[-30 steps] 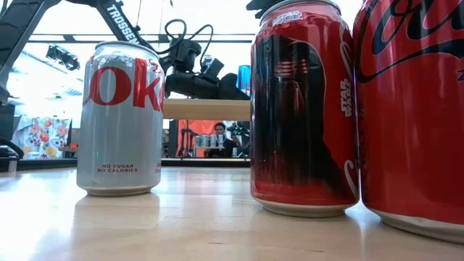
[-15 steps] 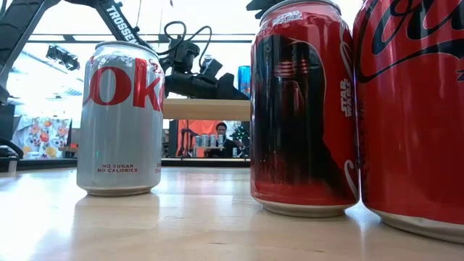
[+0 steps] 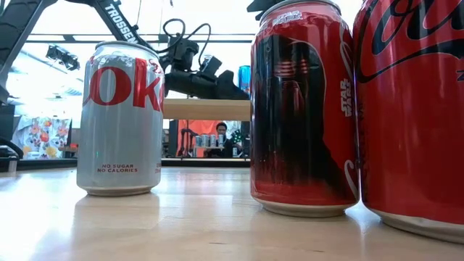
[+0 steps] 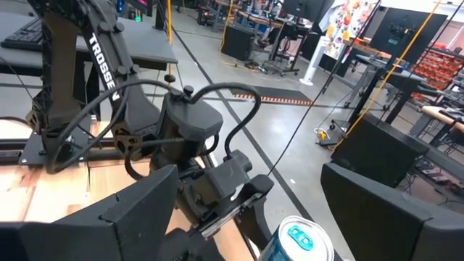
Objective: Place canned beverage on shelf
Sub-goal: Put the blue soda can on the shelf aligned with the other blue soda can
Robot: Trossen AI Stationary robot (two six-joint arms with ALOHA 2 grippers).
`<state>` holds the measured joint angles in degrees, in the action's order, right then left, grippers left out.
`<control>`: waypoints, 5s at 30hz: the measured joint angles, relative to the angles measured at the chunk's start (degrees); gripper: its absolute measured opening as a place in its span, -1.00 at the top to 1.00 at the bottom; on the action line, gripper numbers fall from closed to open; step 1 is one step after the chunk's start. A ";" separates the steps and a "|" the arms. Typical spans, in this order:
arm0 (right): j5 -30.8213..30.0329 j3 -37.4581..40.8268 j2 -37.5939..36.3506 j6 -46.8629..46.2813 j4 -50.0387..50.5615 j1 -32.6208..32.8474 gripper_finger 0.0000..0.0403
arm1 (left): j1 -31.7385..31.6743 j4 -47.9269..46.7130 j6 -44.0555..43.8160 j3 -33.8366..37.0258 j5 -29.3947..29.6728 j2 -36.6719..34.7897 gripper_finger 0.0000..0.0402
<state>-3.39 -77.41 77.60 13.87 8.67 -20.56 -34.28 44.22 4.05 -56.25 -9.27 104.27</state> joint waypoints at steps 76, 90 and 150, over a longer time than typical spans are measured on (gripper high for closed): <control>-34.71 26.61 -18.28 -23.44 17.57 35.54 -0.73 | 46.21 -68.54 -5.92 -26.03 5.06 -4.86 -0.79; -34.74 34.51 -28.20 -21.66 8.40 35.60 -0.73 | 49.96 -69.66 -3.91 -32.02 14.64 2.82 -0.79; -36.01 34.58 -28.00 -21.19 7.64 35.60 -0.74 | 36.15 -74.71 0.24 -32.57 6.93 -5.56 -0.22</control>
<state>-39.40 -42.83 49.60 -7.31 16.31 15.05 1.86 -30.50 4.29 -88.81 -2.34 98.70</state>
